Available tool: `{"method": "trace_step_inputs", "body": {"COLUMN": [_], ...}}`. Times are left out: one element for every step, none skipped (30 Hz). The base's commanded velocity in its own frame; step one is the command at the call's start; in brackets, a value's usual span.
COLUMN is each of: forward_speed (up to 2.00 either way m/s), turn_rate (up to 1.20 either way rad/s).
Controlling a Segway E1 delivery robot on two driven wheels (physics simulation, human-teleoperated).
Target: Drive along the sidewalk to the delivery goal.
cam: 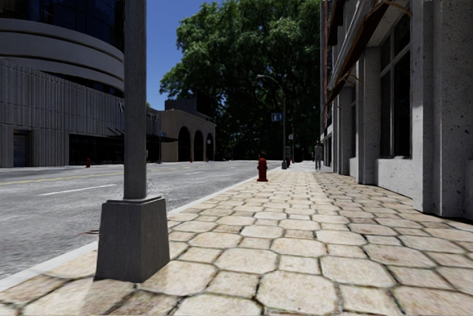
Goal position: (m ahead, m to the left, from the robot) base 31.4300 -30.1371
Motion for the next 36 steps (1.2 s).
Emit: {"method": "trace_step_inputs", "body": {"forward_speed": [2.00,2.00,2.00,2.00,2.00,2.00,2.00,2.00,2.00,2.00,2.00,2.00,2.00,2.00,2.00,2.00,2.00,2.00,2.00,2.00,2.00,2.00,2.00,2.00,2.00,2.00,2.00,2.00,2.00,2.00,2.00,2.00,2.00,2.00,2.00,2.00], "turn_rate": [-0.54,-0.54,-0.54,-0.54,-0.54,-0.54,-0.54,-0.54,-0.54,-0.54,-0.54,-0.54,-0.54,-0.53,-0.08,0.00,0.00,0.00,0.00,0.00,0.00,0.00,0.00,0.00,0.00,0.00,0.00,0.00,0.00,0.00,0.00,0.00,0.00,0.00,0.00,0.00]}}
